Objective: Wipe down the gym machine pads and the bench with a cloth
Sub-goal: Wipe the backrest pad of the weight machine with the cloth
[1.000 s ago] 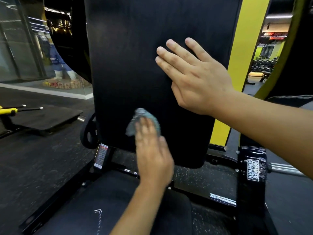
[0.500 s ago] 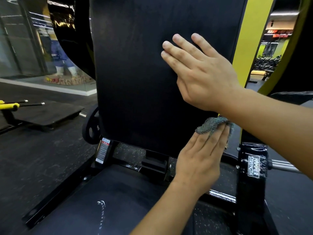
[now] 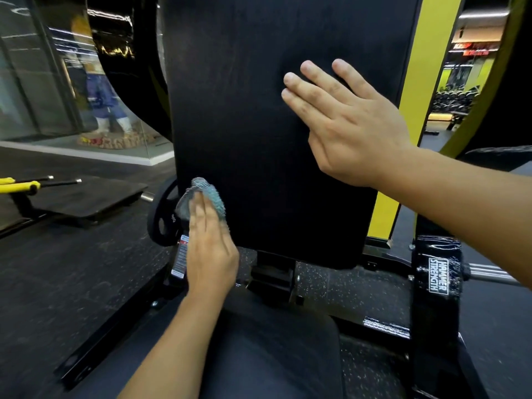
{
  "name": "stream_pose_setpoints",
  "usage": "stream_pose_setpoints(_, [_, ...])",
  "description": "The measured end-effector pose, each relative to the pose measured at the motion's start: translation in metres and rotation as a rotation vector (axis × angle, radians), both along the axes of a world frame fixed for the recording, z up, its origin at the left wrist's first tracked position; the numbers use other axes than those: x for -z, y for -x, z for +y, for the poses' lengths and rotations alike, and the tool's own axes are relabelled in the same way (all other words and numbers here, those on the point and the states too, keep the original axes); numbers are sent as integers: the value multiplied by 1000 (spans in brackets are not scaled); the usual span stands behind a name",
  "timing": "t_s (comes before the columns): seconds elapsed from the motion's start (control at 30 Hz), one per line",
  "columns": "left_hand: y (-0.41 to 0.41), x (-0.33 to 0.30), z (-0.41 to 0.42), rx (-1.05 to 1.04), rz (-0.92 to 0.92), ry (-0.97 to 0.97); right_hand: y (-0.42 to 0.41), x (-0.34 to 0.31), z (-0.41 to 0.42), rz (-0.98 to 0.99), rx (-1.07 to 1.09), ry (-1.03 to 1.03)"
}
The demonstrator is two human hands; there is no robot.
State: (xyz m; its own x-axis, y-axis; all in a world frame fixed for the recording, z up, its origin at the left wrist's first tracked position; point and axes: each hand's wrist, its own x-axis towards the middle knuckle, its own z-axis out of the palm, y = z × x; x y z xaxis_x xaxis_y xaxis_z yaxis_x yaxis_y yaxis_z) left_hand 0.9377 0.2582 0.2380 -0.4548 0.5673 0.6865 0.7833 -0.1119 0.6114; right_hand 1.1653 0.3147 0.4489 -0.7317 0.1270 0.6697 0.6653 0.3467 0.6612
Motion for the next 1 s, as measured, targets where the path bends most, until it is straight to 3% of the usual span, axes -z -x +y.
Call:
stream_pose_setpoints(0.1, [-10, -5, 6, -78, -377, -78, 1, -1, -1, -2, 1, 8])
stream_pose_setpoints(0.23, [-44, 3, 13, -42, -424, -115, 2, 0, -2, -10, 1, 7])
stream_pose_setpoints(0.5, [-171, 37, -25, 264, 329, -30, 1, 0, -2, -4, -2, 9])
stream_pose_setpoints(0.73, [-108, 24, -21, 307, 641, 56, 1, 0, -1, 1, -16, 9])
stream_pose_setpoints(0.83, [-44, 17, -7, 99, 463, 64, 2, 0, -2, 6, -18, 4])
stream_pose_setpoints(1.0, [7, -21, 5, -83, -31, -12, 2, 1, -1, -6, -9, 15])
